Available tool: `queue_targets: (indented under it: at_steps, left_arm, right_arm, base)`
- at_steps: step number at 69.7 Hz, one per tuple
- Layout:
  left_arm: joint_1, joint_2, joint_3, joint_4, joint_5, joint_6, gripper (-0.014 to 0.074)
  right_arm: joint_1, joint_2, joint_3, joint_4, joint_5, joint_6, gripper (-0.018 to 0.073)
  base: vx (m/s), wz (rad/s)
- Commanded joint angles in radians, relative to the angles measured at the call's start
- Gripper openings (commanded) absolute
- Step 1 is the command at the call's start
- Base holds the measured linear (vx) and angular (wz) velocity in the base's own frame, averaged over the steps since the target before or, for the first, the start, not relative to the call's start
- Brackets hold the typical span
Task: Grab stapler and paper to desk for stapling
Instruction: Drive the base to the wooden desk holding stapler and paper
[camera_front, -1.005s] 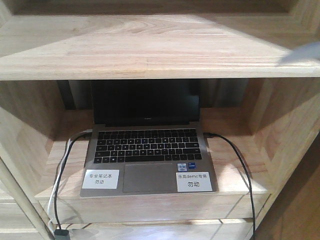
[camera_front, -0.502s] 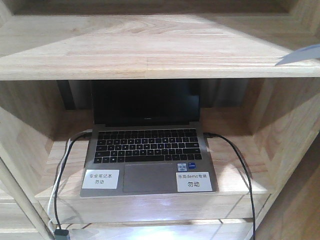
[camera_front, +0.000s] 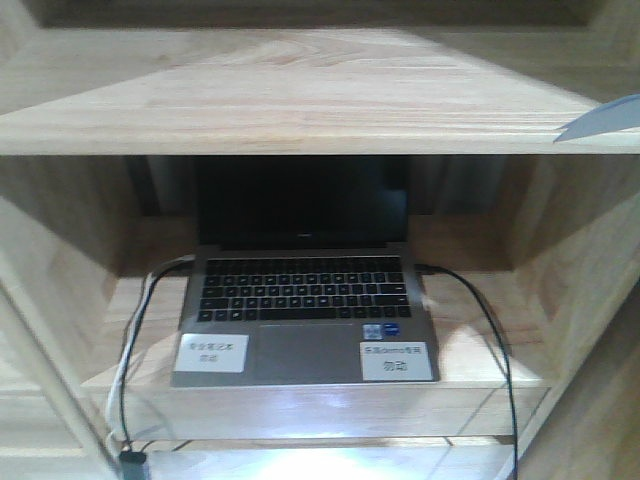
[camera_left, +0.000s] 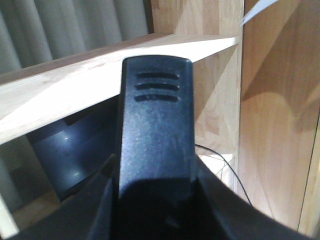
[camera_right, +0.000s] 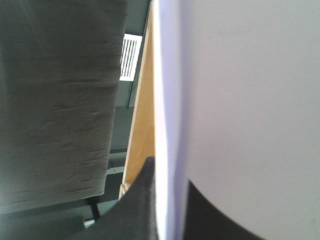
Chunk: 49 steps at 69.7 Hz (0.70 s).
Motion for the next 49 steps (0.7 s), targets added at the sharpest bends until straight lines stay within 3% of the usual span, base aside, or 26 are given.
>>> queue_targets:
  at_steps: [1,49]
  left_arm:
    - [-0.005,0.02,-0.024,-0.018,-0.118,-0.001,-0.0006]
    - [-0.005,0.02,-0.024,-0.018,-0.118,-0.001,-0.0006]
  right_arm:
    - [-0.001,0.011,-0.032,-0.019,-0.025,-0.012,-0.0007]
    - [-0.001,0.011,-0.032,-0.019,-0.024,-0.012,-0.0007]
  base:
    - [-0.04,0.14]
    - [-0.1,0.39]
